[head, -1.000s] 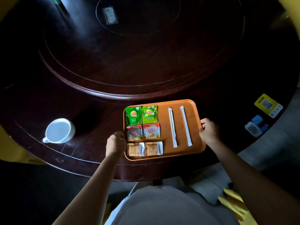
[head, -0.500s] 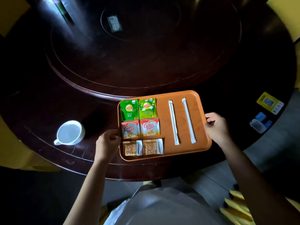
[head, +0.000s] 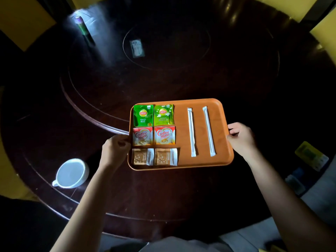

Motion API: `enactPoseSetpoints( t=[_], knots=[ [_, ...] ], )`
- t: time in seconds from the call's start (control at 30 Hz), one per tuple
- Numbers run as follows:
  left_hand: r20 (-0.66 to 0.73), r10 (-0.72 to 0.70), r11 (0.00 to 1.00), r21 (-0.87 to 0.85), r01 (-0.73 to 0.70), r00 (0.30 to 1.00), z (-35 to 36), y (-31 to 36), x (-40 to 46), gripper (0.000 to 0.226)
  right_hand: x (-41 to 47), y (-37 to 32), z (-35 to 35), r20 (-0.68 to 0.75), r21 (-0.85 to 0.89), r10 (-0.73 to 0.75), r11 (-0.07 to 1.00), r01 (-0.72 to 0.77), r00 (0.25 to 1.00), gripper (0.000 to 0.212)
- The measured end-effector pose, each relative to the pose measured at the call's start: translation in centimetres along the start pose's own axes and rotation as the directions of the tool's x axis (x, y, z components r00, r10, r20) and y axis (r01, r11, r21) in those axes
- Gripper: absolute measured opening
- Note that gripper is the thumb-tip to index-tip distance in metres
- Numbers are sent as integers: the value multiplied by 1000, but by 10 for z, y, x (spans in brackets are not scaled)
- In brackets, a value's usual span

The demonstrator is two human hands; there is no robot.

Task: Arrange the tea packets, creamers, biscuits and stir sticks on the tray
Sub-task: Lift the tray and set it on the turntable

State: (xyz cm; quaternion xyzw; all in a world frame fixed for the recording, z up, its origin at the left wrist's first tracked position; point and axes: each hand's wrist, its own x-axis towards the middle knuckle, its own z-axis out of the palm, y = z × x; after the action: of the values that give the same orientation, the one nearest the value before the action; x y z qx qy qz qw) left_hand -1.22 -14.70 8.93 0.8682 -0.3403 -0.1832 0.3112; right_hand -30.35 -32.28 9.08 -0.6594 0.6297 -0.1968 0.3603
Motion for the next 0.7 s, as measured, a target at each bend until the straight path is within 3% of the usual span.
enactPoseSetpoints(
  t=[0.27,0.7],
  knots=[
    [-33,14,1000,14,-14,999,4,31,77,28,86,-30,12,17,-11,-44,999,44,999,24],
    [-9,-118,993,28,118,993,35,8,145,29,163,-41,74,25,-31,3,1000,-2,1000,30]
  ],
)
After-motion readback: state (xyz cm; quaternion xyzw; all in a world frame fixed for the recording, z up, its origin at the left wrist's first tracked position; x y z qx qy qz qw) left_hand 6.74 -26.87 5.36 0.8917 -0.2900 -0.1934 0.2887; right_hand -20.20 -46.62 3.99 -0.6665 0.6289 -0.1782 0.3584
